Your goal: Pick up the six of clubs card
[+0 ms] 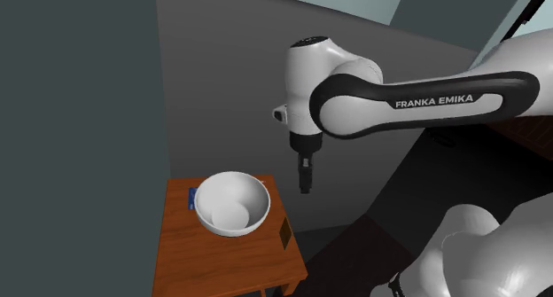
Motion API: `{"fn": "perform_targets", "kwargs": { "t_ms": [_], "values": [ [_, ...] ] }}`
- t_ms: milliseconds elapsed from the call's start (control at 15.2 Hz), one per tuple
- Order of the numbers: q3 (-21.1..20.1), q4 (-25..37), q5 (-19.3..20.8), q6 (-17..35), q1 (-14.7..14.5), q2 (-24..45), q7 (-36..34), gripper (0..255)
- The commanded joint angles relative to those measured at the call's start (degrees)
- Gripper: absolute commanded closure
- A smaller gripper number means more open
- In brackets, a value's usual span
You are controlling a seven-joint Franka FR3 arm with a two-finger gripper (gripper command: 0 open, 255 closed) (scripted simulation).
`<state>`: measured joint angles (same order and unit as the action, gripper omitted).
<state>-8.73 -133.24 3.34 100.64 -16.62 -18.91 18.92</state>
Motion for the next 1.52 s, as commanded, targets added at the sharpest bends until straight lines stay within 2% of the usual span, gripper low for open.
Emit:
{"fn": "perform_targets", "kwargs": {
  "t_ms": [0, 396, 990, 1056, 1452],
  "values": [
    [-2.0, 0.23, 0.85, 0.6, -2.32, 2.51, 3.27, 0],
    [-7.12, -2.97, 3.54, 3.15, -8.46, 6.21, 13.08, 0],
    [-7.43, -5.99, 4.48, 9.19, -8.29, 9.5, 11.48, 0],
    [-7.45, -6.06, 4.41, 9.12, -8.33, 9.34, 11.49, 255],
    [-7.46, -6.0, 4.37, 8.98, -8.35, 9.25, 11.5, 255]
  ]
}}
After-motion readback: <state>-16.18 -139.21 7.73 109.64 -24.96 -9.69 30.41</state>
